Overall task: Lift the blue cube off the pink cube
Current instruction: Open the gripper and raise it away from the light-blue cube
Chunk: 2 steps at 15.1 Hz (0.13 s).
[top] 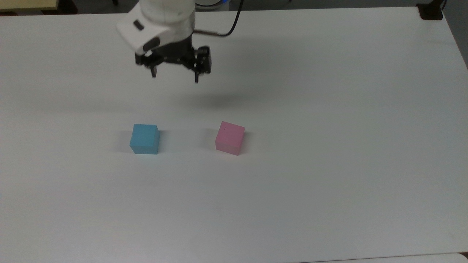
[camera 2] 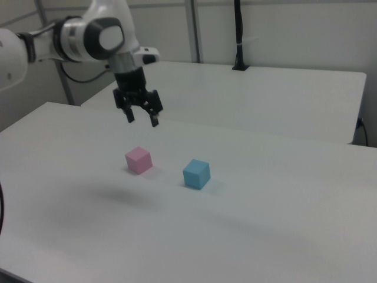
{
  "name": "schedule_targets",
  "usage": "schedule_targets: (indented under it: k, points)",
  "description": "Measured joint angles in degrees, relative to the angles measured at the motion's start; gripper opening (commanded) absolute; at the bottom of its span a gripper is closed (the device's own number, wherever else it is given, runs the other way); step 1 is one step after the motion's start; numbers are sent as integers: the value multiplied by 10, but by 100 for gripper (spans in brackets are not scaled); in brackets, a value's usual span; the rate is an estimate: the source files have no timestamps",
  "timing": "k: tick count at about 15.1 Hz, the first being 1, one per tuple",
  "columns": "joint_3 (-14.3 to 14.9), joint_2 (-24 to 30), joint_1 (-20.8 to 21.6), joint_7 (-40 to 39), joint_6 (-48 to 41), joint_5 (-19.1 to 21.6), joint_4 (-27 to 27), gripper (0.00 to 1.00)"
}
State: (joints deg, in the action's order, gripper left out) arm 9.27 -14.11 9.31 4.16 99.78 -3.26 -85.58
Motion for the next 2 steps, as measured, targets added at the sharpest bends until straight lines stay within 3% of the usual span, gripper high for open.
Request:
schedule_targets:
  k: [2]
  points:
    - [0, 22, 7, 9, -22, 0, -3, 100]
